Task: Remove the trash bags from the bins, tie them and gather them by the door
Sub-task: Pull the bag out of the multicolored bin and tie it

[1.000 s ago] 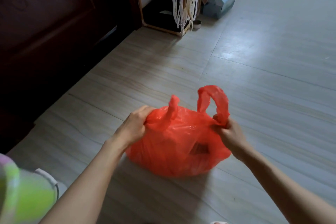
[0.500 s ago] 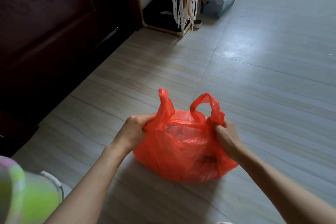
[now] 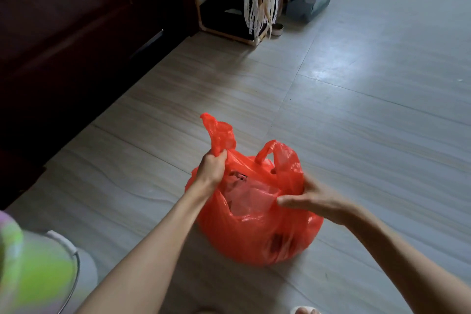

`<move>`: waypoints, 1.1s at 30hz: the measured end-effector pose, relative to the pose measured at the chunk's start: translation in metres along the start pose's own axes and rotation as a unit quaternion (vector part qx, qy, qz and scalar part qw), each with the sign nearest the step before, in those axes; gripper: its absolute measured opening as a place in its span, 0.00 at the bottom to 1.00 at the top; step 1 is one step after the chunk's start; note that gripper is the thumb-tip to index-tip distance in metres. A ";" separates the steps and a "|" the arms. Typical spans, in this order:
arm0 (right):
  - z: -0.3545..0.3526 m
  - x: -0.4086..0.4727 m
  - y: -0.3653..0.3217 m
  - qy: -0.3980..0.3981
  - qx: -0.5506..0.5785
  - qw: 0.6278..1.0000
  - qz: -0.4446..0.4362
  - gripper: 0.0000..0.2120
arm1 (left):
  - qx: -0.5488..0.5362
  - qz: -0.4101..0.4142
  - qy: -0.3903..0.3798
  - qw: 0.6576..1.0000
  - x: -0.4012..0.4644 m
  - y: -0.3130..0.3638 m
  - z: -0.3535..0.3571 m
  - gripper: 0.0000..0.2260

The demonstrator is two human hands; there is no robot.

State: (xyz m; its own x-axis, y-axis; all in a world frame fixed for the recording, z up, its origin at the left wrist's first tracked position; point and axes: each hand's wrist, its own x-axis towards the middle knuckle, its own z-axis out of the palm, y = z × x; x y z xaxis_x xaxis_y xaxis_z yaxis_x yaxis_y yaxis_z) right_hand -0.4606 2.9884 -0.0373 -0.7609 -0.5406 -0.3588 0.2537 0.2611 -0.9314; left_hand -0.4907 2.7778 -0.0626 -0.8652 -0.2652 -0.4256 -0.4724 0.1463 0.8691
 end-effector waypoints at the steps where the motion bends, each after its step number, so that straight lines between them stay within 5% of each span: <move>1: 0.003 -0.003 0.001 -0.026 -0.050 0.998 -0.006 0.33 | -0.021 -0.023 -0.002 1.000 0.001 0.000 -0.002 0.19; 3: 0.010 -0.009 0.006 -0.058 -0.182 0.981 0.021 0.38 | -0.072 -0.041 -0.010 0.996 -0.003 0.003 -0.007 0.18; 5: 0.017 -0.011 0.017 -0.049 -0.373 0.926 0.037 0.39 | -0.149 -0.062 -0.048 0.986 -0.005 0.005 -0.009 0.17; 8: 0.020 -0.003 0.035 0.093 -0.481 0.869 -0.070 0.17 | -0.223 -0.079 -0.158 0.959 -0.014 0.008 -0.016 0.16; 10: 0.019 0.005 0.040 0.151 -0.465 0.866 -0.103 0.07 | -0.179 -0.046 -0.212 0.960 -0.014 0.003 -0.019 0.15; 13: 0.017 0.011 0.043 0.175 -0.371 0.906 -0.106 0.09 | 0.075 0.063 -0.242 0.965 -0.014 -0.002 -0.029 0.34; 17: 0.019 0.008 0.027 0.251 -0.122 0.958 -0.068 0.08 | 0.386 0.153 -0.272 0.868 -0.017 -0.002 -0.038 0.44; 19: 0.018 0.011 0.029 0.279 -0.045 0.959 -0.019 0.14 | 0.476 0.215 -0.215 0.825 -0.020 -0.011 -0.033 0.33; 22: 0.014 0.014 0.030 0.275 0.054 0.959 0.039 0.11 | 0.432 0.320 -0.176 0.825 -0.026 -0.018 -0.029 0.12; 27: 0.007 0.007 0.028 0.244 0.070 0.963 0.090 0.11 | 0.318 0.266 -0.206 0.886 -0.026 -0.015 -0.032 0.13; 30: 0.005 0.012 0.027 0.271 -0.022 0.961 0.041 0.15 | 0.366 0.307 -0.146 0.866 -0.023 -0.015 -0.034 0.17; 33: 0.008 0.020 0.027 0.331 -0.070 0.941 -0.030 0.15 | 0.450 0.354 -0.043 0.819 -0.025 -0.017 -0.035 0.10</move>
State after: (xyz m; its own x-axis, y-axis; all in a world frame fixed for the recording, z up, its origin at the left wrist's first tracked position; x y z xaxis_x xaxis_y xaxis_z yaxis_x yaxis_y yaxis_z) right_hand -0.4643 2.9780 -0.0700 -0.9884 0.0455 -0.1452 0.1516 0.3737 -0.9151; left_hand -0.4551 2.7490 -0.0578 -0.9662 0.2521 0.0540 0.2531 0.8876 0.3847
